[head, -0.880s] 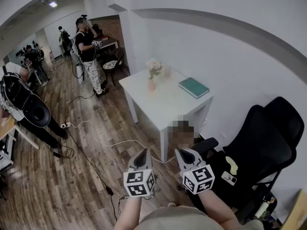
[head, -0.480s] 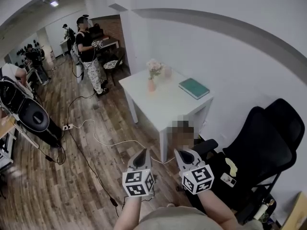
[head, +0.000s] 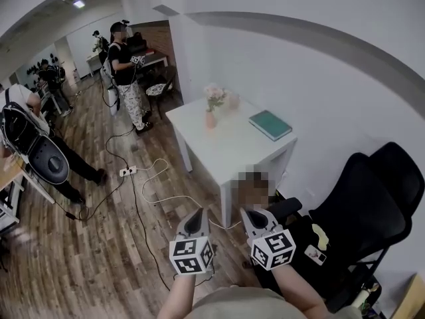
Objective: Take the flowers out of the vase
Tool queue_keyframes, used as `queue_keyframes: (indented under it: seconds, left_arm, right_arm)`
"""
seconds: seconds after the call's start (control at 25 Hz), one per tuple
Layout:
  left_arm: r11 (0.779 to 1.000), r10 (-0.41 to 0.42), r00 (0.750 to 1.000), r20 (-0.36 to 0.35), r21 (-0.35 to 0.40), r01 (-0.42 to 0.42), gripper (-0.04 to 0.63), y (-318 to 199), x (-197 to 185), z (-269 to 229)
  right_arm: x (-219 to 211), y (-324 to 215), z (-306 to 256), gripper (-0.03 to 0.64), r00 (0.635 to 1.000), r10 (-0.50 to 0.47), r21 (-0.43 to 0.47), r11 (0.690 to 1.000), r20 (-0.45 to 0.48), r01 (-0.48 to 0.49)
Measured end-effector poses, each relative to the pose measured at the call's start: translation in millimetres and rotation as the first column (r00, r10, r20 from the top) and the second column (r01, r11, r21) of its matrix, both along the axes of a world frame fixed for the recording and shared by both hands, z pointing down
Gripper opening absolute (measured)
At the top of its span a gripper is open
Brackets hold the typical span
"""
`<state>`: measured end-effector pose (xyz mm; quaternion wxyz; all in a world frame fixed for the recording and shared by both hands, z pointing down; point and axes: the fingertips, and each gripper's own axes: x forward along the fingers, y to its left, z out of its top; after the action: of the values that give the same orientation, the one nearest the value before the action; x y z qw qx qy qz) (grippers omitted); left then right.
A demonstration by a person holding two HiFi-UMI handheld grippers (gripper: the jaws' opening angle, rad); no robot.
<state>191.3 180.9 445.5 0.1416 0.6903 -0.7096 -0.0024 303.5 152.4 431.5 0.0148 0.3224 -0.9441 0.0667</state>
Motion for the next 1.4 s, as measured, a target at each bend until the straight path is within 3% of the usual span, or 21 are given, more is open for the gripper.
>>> queue_keyframes:
  seconds: [0.36,0.76,1.4]
  left_arm:
    - [0.999,-0.021,1.000,0.001,-0.028,0.021,0.008,-5.7,7.5,14.2]
    - [0.997,-0.056,0.998,-0.027,-0.048,0.055,0.008,-21.9,-14.9,27.8]
    - [0.999,-0.002,1.000,-0.028,-0.045,0.001,0.008,-128.3,-114.1,24.4]
  right_arm:
    - [5.7,-10.2,11.7,0.000,1.000,-0.025,-0.036,0.999,0.012,0.025]
    - [-10.0,-32.9,18.6,0.000,0.999,-0.034,-0.053,0.998,0.001,0.034]
    - [-106.8,-134.4,15.1,0.000,1.000,0.025,-0.043,0.999,-0.006,-0.025]
